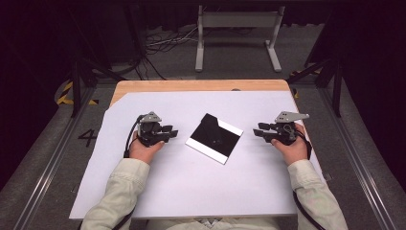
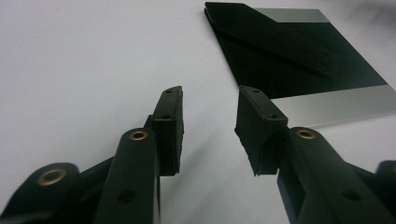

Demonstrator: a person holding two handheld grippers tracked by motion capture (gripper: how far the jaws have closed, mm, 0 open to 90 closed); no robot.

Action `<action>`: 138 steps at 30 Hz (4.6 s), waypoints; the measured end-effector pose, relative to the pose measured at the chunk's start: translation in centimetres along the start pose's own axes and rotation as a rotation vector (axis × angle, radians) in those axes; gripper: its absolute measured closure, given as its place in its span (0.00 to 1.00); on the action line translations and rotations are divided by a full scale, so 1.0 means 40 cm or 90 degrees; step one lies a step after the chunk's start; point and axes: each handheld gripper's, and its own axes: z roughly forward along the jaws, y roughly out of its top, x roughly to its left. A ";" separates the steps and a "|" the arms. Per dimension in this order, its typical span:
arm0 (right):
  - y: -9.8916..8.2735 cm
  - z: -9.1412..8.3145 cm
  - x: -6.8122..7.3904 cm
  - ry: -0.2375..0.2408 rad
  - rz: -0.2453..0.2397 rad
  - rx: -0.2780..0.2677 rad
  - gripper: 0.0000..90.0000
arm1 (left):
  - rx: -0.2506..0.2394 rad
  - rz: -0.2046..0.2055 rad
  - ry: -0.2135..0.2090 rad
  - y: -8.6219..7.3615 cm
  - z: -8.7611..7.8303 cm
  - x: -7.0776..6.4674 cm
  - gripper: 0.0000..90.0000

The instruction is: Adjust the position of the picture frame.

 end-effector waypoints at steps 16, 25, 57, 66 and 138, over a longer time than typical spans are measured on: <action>0.010 -0.035 0.020 -0.007 -0.009 0.008 0.67 | 0.083 -0.022 -0.022 0.026 0.057 -0.030 0.86; 0.000 -0.067 0.023 -0.021 -0.003 0.007 0.66 | 0.114 -0.047 -0.045 0.039 0.089 -0.027 0.98; 0.001 -0.098 0.026 -0.024 0.016 0.005 0.64 | 0.221 0.016 -0.186 0.058 0.142 -0.123 1.00; 0.003 -0.093 0.032 -0.022 0.013 0.014 0.64 | 0.238 0.060 -0.210 0.066 0.165 -0.191 1.00; 0.186 0.190 0.072 0.054 0.063 0.174 1.00 | 0.087 0.031 -0.097 -0.009 0.002 -0.121 0.73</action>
